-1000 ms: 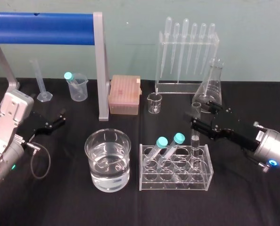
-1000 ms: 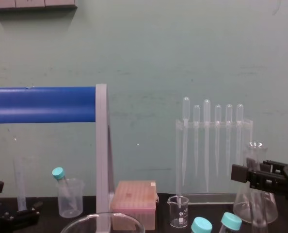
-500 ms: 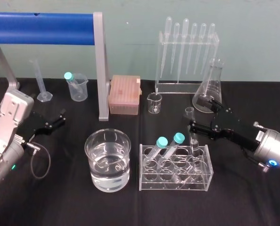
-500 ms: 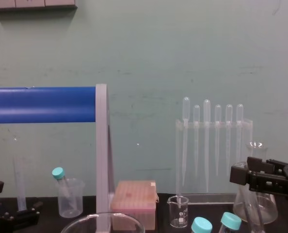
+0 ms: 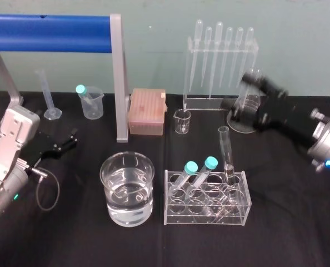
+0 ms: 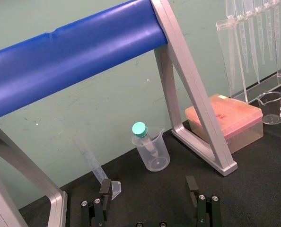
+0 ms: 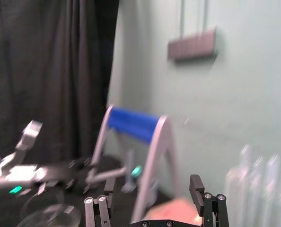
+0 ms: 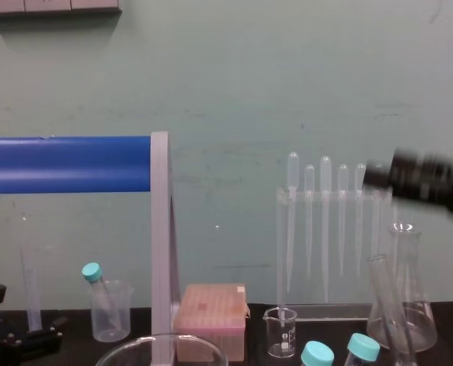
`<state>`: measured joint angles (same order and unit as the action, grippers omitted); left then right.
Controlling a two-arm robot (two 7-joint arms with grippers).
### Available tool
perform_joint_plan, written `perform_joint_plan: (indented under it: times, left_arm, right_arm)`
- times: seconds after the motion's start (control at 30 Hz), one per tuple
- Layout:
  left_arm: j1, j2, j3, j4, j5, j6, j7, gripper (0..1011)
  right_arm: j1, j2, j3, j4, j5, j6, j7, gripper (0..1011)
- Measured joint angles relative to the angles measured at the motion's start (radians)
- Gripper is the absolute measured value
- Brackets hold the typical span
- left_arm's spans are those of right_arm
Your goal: Hold the test tube with one hand and immerse one end into the beaker, then return it to the test tube rack.
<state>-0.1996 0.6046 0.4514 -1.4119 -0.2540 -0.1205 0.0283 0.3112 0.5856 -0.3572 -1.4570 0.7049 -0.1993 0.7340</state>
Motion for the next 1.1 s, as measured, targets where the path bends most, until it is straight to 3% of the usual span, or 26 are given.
perform_joint_plan:
  times: [0.1,0.2,0.3,0.47,0.63,0.83,1.1]
  left_arm:
    - [0.000,0.000,0.000,0.000,0.000,0.000,0.000,1000]
    - [0.000,0.000,0.000,0.000,0.000,0.000,0.000,1000]
    - [0.000,0.000,0.000,0.000,0.000,0.000,0.000,1000]
    - [0.000,0.000,0.000,0.000,0.000,0.000,0.000,1000]
    - [0.000,0.000,0.000,0.000,0.000,0.000,0.000,1000]
    - [0.000,0.000,0.000,0.000,0.000,0.000,0.000,1000]
    - [0.000,0.000,0.000,0.000,0.000,0.000,0.000,1000]
  right_arm:
    - [-0.004,0.002,0.040,-0.045,-0.044,-0.034,-0.073,1000]
    - [-0.024,0.012,0.072,-0.083,-0.107,-0.016,-0.184,1000]
    - [-0.062,0.021,0.096,-0.108,-0.151,0.046,-0.287,1000]
    - [-0.136,0.020,0.119,-0.113,-0.165,0.153,-0.384,1000]
    - [-0.172,-0.006,0.119,-0.065,-0.155,0.196,-0.400,1000]
    - [-0.178,-0.043,0.110,0.001,-0.150,0.209,-0.382,1000]
    - [-0.173,-0.051,0.109,0.014,-0.148,0.207,-0.367,1000]
